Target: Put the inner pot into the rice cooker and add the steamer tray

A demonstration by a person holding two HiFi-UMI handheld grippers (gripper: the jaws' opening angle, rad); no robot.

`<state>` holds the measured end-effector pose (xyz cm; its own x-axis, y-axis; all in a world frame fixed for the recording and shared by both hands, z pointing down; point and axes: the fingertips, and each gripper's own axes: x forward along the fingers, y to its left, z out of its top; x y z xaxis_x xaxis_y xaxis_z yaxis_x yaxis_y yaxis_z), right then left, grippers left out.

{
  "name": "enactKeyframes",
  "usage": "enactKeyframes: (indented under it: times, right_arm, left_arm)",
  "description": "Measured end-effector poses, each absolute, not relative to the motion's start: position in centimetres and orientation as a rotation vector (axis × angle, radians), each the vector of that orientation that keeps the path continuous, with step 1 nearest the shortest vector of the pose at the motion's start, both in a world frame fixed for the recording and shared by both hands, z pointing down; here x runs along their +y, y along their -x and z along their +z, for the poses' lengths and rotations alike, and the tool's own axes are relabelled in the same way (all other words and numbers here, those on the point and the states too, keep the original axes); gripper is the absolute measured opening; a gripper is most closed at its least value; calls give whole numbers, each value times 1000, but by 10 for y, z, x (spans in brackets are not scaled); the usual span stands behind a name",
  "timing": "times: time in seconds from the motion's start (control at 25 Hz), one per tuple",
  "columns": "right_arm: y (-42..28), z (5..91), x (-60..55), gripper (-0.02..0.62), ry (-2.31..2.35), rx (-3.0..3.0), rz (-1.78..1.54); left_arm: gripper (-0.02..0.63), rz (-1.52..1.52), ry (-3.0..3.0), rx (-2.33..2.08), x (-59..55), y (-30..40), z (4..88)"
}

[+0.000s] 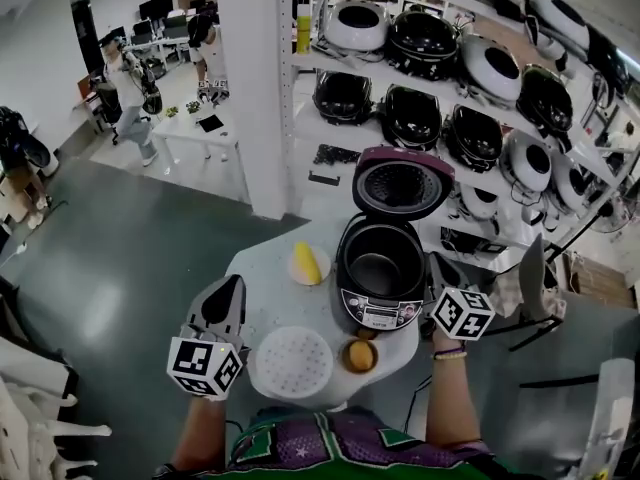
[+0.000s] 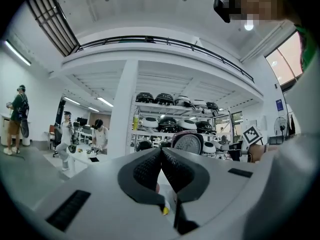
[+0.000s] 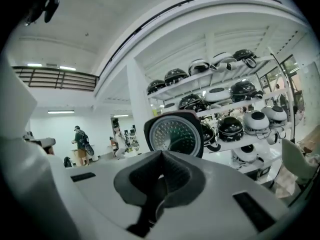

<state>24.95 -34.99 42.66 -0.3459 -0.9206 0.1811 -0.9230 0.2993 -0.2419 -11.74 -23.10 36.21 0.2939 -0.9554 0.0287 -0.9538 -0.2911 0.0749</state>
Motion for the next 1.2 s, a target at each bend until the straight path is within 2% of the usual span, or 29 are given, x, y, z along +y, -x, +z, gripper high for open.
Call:
enactKeyframes:
  times: [0.48,0.92,1.08,1.2]
  right_arm:
    - [-157,305,-258,5,-1746,-2811,282]
    - [-108,315,-167,7,-1728,-2792,217]
    - [-88,322,-139,103,-1651,-2833,223]
    - [-77,326,-124,233,-1621,-2841,211]
  left_arm:
    - [21,-97,-2526,-1776,-190,164,346]
    - [21,-116,-2585,-1670,-130,182,353]
    - [21,-123,-2592,-1641,-110,188,364]
    - [21,-129,-2591,-1615,-98,192,373]
